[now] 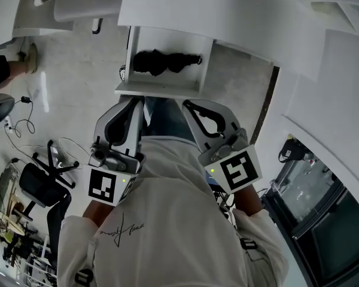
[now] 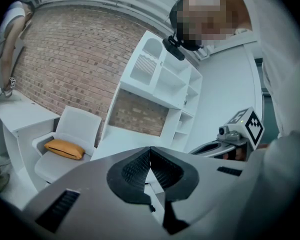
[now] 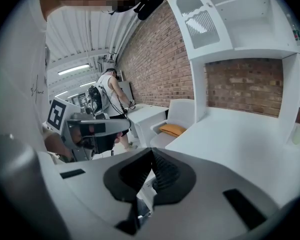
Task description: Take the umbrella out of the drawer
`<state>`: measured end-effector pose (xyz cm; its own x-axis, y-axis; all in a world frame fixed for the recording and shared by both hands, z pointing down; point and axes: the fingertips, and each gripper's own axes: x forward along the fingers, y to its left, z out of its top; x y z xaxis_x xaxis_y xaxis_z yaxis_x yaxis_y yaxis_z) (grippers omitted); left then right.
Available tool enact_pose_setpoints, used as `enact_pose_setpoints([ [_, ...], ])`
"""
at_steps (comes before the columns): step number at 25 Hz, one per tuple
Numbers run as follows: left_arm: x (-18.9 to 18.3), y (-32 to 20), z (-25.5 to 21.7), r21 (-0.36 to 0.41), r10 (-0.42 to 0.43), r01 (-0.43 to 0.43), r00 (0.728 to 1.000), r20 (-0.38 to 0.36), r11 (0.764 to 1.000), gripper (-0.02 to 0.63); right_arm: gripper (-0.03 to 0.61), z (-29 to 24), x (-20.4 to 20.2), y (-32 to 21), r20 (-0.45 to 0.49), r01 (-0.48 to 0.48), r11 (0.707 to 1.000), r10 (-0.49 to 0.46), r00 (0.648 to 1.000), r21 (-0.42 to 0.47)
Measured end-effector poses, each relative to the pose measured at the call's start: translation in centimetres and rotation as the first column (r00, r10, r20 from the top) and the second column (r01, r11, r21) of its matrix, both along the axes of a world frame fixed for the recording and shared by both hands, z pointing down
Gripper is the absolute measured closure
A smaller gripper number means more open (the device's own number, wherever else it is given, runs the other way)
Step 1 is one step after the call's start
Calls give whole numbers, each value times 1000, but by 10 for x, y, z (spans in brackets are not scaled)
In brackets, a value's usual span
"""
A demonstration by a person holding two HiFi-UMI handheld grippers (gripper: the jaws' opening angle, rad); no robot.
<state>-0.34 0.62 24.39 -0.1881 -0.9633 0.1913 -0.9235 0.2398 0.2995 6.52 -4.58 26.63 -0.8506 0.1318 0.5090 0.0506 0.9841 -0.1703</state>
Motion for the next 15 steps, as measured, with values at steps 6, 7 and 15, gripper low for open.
enact_pose_setpoints([
  [6, -5, -2, 14, -28, 6, -6, 1000, -6, 1000, 597, 553, 27, -5, -1, -57, 25, 1000, -25, 998, -2],
  [7, -6, -2, 17, -31, 8, -9, 1000, -7, 999, 598, 553, 31, -6, -1, -67, 29, 1000, -29, 997, -1],
  [15, -8, 0, 37, -42, 5, -6, 1000, -25, 999, 597, 552, 70, -14, 6, -132, 78, 997, -76, 988, 10],
])
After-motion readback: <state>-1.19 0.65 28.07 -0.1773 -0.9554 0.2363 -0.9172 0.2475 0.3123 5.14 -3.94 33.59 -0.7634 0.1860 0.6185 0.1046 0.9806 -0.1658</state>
